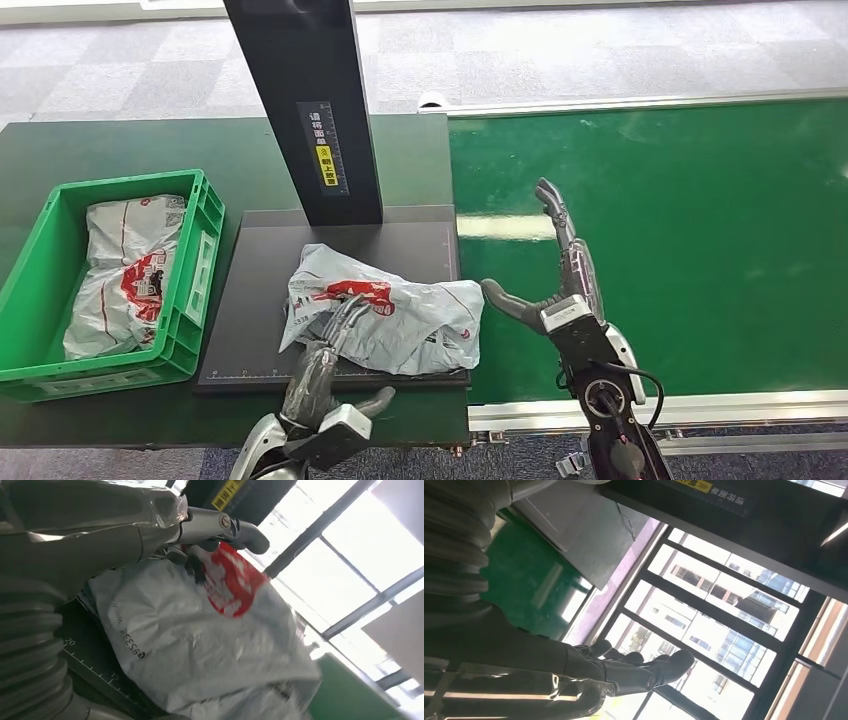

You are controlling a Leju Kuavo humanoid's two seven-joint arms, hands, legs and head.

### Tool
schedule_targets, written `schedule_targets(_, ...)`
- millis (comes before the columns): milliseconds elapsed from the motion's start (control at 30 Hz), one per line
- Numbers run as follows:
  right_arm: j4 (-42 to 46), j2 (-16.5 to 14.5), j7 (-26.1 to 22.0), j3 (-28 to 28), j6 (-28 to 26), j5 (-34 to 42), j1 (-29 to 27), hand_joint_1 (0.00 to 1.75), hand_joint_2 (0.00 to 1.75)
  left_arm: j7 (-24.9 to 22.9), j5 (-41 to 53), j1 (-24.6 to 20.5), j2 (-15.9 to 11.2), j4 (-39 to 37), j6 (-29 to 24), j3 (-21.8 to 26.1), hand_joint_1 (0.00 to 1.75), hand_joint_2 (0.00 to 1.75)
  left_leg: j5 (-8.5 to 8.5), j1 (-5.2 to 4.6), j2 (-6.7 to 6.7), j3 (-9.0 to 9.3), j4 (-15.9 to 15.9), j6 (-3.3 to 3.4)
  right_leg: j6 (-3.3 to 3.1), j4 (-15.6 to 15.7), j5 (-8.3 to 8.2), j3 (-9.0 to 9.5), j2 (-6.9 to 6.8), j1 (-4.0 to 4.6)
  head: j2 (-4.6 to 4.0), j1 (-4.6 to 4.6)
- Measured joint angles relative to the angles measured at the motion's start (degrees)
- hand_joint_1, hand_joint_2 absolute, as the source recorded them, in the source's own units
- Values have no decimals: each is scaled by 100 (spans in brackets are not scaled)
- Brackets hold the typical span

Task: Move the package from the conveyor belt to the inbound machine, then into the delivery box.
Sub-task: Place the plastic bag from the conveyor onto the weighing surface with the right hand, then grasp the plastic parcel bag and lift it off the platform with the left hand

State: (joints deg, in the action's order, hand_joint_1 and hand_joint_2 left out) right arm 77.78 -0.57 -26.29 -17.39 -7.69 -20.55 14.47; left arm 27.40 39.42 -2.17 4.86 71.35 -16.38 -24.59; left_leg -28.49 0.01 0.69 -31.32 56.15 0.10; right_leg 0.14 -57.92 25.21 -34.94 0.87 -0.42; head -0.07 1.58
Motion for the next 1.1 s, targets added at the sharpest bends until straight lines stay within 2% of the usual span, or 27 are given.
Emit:
schedule_targets(100,79,-28,-56,2,68,-9,-36,0,175,-253,791,-298,-7,-433,-8,-170,0,175,3,0,0,2,0,-2,-1,-1,-2,2,1,1,0,1)
schedule_targets(367,121,-173,-62,-2,159,-18,-32,0,175,-486,1355,-812,139,-1251,-21,-402,0,175,4,0,1,1,0,-3,0,-1,-2,3,-1,0,0,0)
schedule_targets(633,256,-361,1,-61,328,-19,31,0,175,-1012,1871,-1511,621,-2230,-256,-651,0,175,5,0,3,2,1,-1,1,-1,-4,6,-3,-4,0,0)
schedule_targets(800,309,-390,8,-62,330,-20,31,0,175,-1027,1881,-1684,750,-2536,-301,-698,0,175,5,0,2,3,1,-1,1,-1,-4,5,-2,-2,0,0)
schedule_targets(1100,324,-393,8,-62,330,-20,31,0,175,-1027,1882,-1763,821,-2738,-324,-709,0,175,5,0,1,2,1,-1,1,-1,-3,6,-3,-2,0,0)
